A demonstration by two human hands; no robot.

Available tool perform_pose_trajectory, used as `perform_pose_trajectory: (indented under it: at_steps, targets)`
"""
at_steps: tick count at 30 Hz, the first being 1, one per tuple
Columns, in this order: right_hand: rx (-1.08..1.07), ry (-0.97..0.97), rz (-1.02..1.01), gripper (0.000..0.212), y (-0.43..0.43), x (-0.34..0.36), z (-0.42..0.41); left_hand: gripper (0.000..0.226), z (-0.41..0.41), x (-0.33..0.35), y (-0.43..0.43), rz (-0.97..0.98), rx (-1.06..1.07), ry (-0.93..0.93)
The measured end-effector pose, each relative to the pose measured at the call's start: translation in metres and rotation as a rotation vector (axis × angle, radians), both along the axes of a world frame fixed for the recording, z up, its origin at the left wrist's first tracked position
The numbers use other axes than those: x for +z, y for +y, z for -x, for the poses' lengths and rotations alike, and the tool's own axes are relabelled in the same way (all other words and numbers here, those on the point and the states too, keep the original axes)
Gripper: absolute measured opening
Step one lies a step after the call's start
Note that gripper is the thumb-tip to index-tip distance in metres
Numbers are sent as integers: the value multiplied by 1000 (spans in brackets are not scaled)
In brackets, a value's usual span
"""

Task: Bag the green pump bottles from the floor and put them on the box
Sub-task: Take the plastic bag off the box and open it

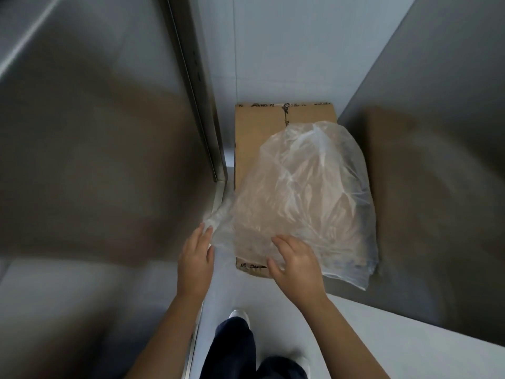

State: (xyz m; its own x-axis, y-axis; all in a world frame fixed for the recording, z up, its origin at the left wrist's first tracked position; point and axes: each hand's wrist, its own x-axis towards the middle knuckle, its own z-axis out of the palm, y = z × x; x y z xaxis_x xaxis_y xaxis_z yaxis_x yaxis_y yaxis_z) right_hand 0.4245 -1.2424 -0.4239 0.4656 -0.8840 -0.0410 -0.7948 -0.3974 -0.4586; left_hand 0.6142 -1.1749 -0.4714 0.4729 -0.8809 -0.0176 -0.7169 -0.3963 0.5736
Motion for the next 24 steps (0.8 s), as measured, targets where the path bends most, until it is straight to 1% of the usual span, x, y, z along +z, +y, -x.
perform_pose_trajectory:
  at_steps: [3,7,10,12,15,16,21,24]
  targets:
    - [-14,2,-4,40,-5,-2,2,36,-2,-5,-6,9,-29,-29]
    - [-29,3,-26,41,-10,1,3,13,0,1,-10,28,-22,-68]
    - [-22,2,-36,42,-13,10,2,7,3,15,-13,76,-34,-129]
    - [-22,-9,-42,44,-13,19,3,11,7,28,-15,108,-29,-154]
    - [-24,-24,-38,45,-10,37,8,25,17,54,-17,172,-48,-133]
    - [-30,-31,-34,45,-9,44,11,27,22,64,-17,193,-59,-125]
    - [-80,-66,-43,49,0,82,33,25,50,118,-16,293,-131,-46]
    - [-89,-86,-37,52,9,105,50,25,69,153,-12,317,-153,32]
